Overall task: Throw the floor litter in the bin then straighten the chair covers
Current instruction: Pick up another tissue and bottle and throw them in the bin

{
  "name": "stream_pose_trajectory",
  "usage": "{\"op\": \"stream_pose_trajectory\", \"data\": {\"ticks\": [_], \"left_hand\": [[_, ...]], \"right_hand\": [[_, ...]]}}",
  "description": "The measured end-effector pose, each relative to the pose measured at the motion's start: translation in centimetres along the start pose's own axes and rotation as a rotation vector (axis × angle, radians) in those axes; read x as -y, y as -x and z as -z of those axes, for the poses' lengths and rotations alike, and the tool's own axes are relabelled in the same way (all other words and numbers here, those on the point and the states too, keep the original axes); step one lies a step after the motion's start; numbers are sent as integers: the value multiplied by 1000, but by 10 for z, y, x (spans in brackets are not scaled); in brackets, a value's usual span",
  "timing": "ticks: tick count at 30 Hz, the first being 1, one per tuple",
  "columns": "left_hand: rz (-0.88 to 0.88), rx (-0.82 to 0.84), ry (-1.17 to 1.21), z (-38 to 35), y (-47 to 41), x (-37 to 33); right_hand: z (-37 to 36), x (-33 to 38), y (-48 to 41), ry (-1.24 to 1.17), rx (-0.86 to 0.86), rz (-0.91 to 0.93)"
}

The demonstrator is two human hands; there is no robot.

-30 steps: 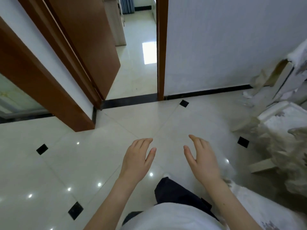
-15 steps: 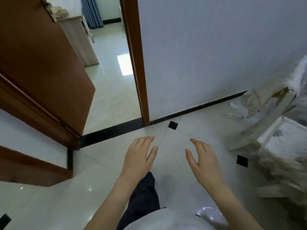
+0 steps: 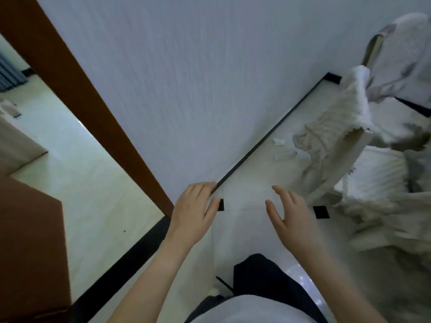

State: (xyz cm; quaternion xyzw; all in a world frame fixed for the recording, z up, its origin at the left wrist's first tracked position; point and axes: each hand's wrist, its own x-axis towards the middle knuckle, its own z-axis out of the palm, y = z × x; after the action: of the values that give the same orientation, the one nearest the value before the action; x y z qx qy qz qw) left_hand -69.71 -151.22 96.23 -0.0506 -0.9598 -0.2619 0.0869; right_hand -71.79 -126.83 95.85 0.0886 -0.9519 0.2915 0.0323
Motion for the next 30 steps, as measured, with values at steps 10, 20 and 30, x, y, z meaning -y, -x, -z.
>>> {"op": "stream_pose_trajectory", "data": {"ticks": [10,20,30], "left_hand": [[-52,122,89,-75,-183,28],[-207,189,100,-121,-424,-16],[-319,334,150,-200,-596,-24]], "right_hand": [[-20,-77,-166,-18,-67,-157],[27,-152,-342,30,-160,-238],[23,-217,-471,16,-263,-375]]}}
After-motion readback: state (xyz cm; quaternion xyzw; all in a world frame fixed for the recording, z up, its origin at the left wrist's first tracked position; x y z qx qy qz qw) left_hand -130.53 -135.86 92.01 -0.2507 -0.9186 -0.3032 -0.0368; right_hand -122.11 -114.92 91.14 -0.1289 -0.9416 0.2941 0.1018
